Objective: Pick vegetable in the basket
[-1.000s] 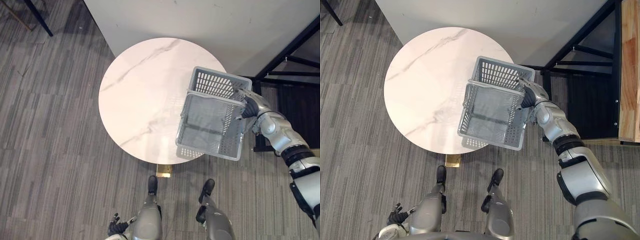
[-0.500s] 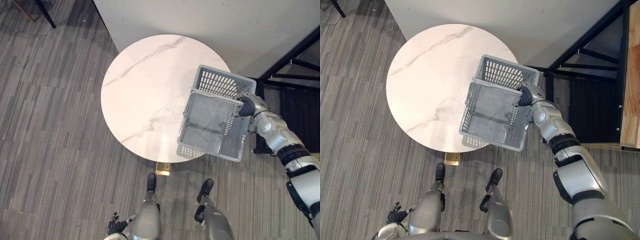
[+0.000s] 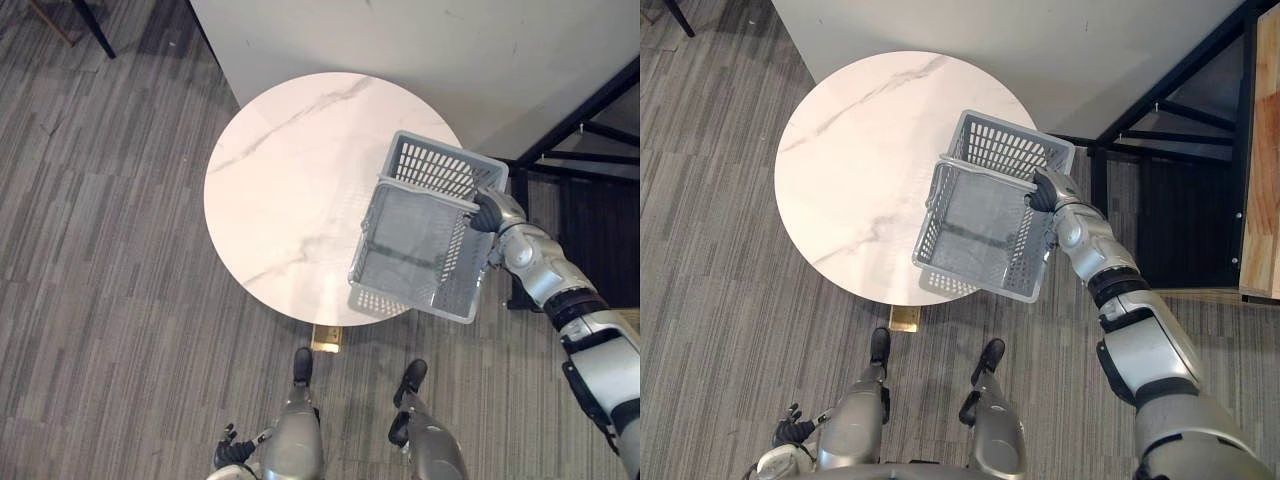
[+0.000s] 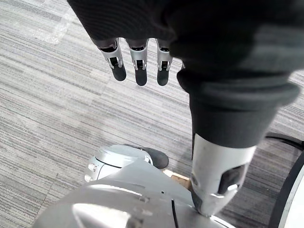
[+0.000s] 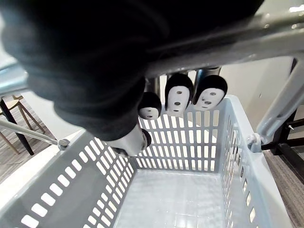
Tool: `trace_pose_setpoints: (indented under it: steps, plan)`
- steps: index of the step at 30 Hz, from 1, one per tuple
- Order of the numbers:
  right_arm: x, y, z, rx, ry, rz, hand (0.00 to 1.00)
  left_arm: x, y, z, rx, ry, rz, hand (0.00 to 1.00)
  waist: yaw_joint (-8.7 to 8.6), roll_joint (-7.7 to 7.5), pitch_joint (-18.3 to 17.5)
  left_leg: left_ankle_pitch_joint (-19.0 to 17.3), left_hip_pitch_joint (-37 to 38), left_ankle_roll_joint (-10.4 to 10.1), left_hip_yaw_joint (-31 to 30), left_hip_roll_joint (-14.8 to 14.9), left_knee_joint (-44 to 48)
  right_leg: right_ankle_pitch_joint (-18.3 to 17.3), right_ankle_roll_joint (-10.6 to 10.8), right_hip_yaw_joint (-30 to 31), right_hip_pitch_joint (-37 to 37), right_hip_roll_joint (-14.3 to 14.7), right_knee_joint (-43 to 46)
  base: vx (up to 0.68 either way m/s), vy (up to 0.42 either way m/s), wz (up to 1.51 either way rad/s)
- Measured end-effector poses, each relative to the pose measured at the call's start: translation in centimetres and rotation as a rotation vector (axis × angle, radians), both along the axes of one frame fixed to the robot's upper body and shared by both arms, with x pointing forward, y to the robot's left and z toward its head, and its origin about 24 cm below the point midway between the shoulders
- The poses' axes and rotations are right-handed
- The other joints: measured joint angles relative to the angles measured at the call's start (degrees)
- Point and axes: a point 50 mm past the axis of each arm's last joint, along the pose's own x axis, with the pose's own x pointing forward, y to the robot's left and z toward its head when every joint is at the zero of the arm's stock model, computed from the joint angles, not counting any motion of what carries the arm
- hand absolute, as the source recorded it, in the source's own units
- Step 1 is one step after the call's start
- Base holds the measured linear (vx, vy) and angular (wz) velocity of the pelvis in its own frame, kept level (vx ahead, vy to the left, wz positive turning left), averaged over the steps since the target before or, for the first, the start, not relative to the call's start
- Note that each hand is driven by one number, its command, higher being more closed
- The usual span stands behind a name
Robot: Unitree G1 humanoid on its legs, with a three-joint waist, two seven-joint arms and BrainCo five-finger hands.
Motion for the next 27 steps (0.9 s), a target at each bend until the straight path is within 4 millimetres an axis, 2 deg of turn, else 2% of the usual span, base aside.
trace_pose_setpoints:
  steps: [4, 8, 12, 16, 20, 27]
  plan:
    - [-0.1, 0.1, -0.6, -0.017, 0.035, 0.014, 1.00, 0.1, 0.0, 0.0, 0.003, 0.004, -0.009, 0.00, 0.36, -0.08, 0.0, 0.3, 1.2, -0.1, 0.0, 0.0, -0.7, 0.0, 0.0, 0.0, 0.9, 0.0, 0.0, 0.00, 0.000, 0.00]
    - [-0.9, 0.3, -2.2, -0.020, 0.080, 0.036, 1.00, 0.1, 0.2, 0.0, 0.005, 0.012, -0.015, 0.00, 0.54, -0.34, -0.2, 0.3, 3.0, -0.1, 0.0, 0.0, -0.9, 0.0, 0.0, 0.0, 2.7, 0.1, -0.1, 0.00, 0.000, 0.00]
    - [-2.0, 2.1, -3.1, -0.043, 0.107, 0.148, 1.00, -0.4, 0.8, 0.0, 0.011, 0.032, -0.013, 0.00, -0.36, -1.51, -1.0, 0.3, 3.8, -0.1, 0.2, 0.1, -0.9, 0.0, 0.0, 0.2, 3.3, 0.1, -0.1, 0.00, 0.000, 0.00]
    - [-4.3, 3.7, -3.8, -0.081, 0.136, 0.308, 1.00, -1.9, 1.3, -0.2, 0.018, 0.075, -0.019, 0.00, -1.13, -2.76, -4.1, 0.3, 4.8, -0.1, 1.0, 0.1, -1.1, 0.0, 0.0, 1.2, 3.7, 0.2, -0.2, 0.00, 0.007, -0.10]
    - [-6.0, 3.8, -4.3, -0.072, 0.190, 0.397, 1.00, -4.2, 1.9, -0.6, 0.014, 0.131, 0.001, 0.00, -2.27, -3.93, -8.6, 0.2, 5.2, -0.2, 2.0, 0.3, -1.2, 0.1, 0.2, 2.2, 3.7, 0.4, -0.6, -0.01, 0.002, -0.12]
    - [-7.2, 4.3, -3.8, -0.054, 0.209, 0.496, 1.00, -6.0, 1.9, -1.0, -0.030, 0.189, 0.020, 0.00, -2.39, -3.64, -13.1, -0.3, 6.8, -0.9, 3.9, 0.7, -1.6, -0.1, 0.6, 4.3, 3.8, 0.9, -0.8, -0.03, 0.003, -0.13]
